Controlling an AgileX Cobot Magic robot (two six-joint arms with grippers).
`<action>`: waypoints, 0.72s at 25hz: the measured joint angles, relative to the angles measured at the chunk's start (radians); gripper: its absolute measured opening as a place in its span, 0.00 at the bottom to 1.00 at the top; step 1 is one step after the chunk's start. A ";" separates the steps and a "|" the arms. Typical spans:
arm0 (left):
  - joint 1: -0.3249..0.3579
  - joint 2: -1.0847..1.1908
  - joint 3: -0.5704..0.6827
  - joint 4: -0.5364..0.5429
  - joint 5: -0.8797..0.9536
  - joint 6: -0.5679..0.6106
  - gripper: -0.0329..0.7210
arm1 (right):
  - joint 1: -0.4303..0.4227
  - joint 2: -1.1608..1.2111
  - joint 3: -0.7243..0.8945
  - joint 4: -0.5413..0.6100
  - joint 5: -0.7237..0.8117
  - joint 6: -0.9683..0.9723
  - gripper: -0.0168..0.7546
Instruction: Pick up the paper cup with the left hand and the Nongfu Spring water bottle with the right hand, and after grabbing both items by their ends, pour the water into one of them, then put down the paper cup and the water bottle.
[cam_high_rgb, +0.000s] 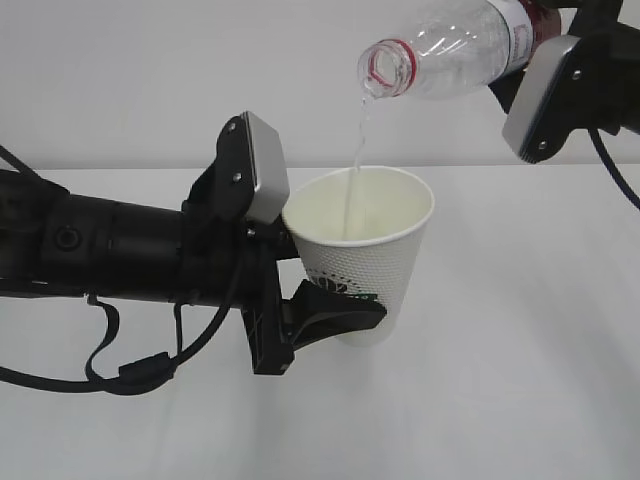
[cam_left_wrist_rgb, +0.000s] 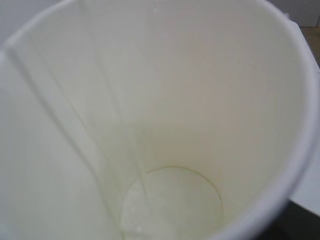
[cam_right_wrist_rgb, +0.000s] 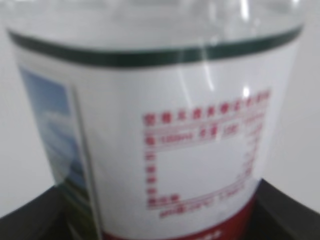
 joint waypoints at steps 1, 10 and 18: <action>0.000 0.000 0.000 0.000 0.000 0.000 0.72 | 0.000 0.000 0.000 0.000 0.000 0.000 0.70; 0.000 0.000 0.000 0.000 0.002 0.000 0.71 | 0.000 0.000 0.000 -0.002 0.000 -0.001 0.70; 0.000 0.000 0.000 0.000 0.024 0.000 0.71 | 0.000 0.000 0.000 -0.002 0.000 -0.017 0.70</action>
